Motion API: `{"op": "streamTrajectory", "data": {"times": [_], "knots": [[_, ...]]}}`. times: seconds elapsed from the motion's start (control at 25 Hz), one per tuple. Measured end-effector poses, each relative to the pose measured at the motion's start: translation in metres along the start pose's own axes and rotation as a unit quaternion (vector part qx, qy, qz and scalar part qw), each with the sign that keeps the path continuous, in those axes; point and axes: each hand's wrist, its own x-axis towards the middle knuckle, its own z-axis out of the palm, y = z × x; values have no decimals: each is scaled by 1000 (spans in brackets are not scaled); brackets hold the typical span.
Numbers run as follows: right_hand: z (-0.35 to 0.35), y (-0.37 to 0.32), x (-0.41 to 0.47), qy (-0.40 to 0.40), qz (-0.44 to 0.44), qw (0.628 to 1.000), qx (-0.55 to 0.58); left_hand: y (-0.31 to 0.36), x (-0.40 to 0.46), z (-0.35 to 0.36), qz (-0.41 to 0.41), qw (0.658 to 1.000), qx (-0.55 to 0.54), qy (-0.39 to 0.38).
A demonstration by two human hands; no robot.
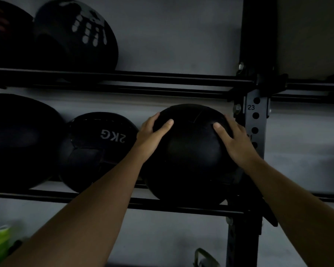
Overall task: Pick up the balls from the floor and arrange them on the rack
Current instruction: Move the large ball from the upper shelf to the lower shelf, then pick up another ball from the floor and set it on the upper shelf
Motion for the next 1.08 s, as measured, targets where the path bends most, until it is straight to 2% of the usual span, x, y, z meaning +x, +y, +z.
{"op": "streamTrajectory", "data": {"times": [0.24, 0.32, 0.4, 0.52, 0.64, 0.68, 0.72, 0.8, 0.88, 1.0, 1.08], "knots": [[9, -10, -12, 49, -86, 993, -63, 14, -6, -11, 7, 991, 126, -33], [9, -17, -13, 38, -81, 991, -104, 15, -8, -12, 31, 990, 129, -43], [10, -25, -20, 8, -37, 990, -136, 14, -12, -14, 71, 986, 143, -45], [13, -36, -49, 5, 12, 988, -155, 6, -28, -15, 210, 956, 204, -33], [19, -33, -111, 36, 38, 977, -208, -23, -68, -9, 402, 871, 278, -47], [23, -24, -142, 36, 60, 969, -236, -40, -87, -2, 442, 845, 290, -81], [27, -13, -179, 22, 90, 961, -261, -58, -110, 7, 446, 832, 297, -142], [35, 14, -272, -58, 180, 927, -324, -93, -170, 28, 365, 819, 301, -325], [41, 35, -374, -160, 280, 872, -369, -125, -243, 48, 279, 773, 309, -478], [48, 43, -516, -209, 431, 817, -322, -165, -355, 70, 220, 698, 306, -609], [48, 36, -610, -235, 516, 773, -285, -179, -439, 79, 205, 631, 307, -683]]}}
